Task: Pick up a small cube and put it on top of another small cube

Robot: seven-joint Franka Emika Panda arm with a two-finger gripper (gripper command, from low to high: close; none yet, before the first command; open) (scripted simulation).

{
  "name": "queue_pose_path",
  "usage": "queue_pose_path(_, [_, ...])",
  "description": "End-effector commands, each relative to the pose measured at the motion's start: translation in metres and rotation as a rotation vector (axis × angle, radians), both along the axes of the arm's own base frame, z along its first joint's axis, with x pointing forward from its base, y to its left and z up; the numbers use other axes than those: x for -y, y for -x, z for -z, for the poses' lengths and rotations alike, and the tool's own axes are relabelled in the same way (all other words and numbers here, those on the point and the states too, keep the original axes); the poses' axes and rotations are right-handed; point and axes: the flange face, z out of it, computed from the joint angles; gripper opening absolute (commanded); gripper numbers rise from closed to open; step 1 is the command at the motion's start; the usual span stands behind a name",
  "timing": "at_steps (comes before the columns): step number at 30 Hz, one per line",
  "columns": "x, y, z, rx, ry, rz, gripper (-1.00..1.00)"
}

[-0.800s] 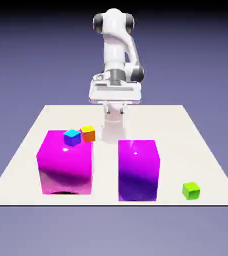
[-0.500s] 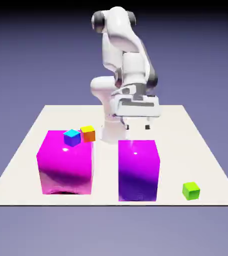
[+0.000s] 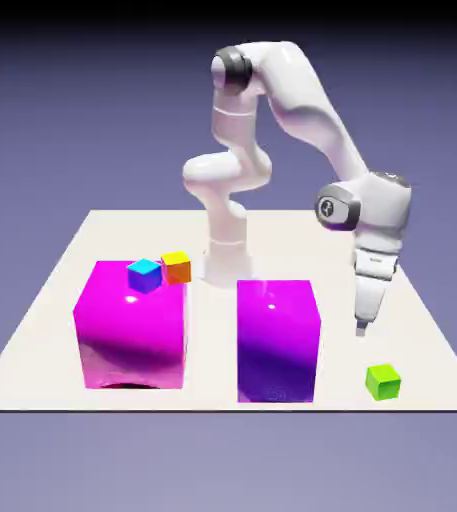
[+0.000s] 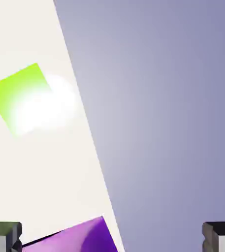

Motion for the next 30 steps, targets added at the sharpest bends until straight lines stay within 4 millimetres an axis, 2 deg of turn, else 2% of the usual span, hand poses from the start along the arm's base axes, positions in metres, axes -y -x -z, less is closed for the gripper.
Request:
queue_pose_path(1, [-0.012, 0.002, 0.011, -0.023, 0.030, -0.048, 0.00])
queue_pose_path(7, [-0.079, 0.022, 0.081, -0.151, 0.208, -0.320, 0.00])
queue_pose_path(8, [-0.079, 0.022, 0.081, -0.151, 0.208, -0.320, 0.00])
queue_pose_path(11, [-0.063, 0.018, 0.142, -0.151, 0.208, -0.320, 0.00])
queue_pose_path(12, [-0.061, 0.018, 0.148, -0.151, 0.208, -0.320, 0.00])
queue_pose_path(13, [-0.061, 0.018, 0.148, -0.151, 0.208, -0.320, -1.00])
queue_pose_path(14, [-0.061, 0.018, 0.148, -0.151, 0.208, -0.320, -1.00])
queue_pose_path(17, [-0.078, 0.021, 0.086, -0.151, 0.208, -0.320, -1.00])
queue_pose_path(19, [-0.066, -0.009, 0.033, -0.106, 0.188, -0.256, -1.00])
queue_pose_path(20, [-0.052, -0.023, 0.010, -0.089, 0.176, -0.199, -1.00])
queue_pose_path(23, [0.022, -0.053, -0.042, -0.079, 0.146, 0.062, -1.00])
queue_pose_path(25, [0.072, -0.064, -0.075, -0.076, 0.119, 0.234, -1.00])
queue_pose_path(27, [0.129, -0.067, -0.100, -0.085, 0.096, 0.427, -1.00])
queue_pose_path(30, [0.213, -0.055, -0.128, -0.112, 0.065, 0.731, -1.00])
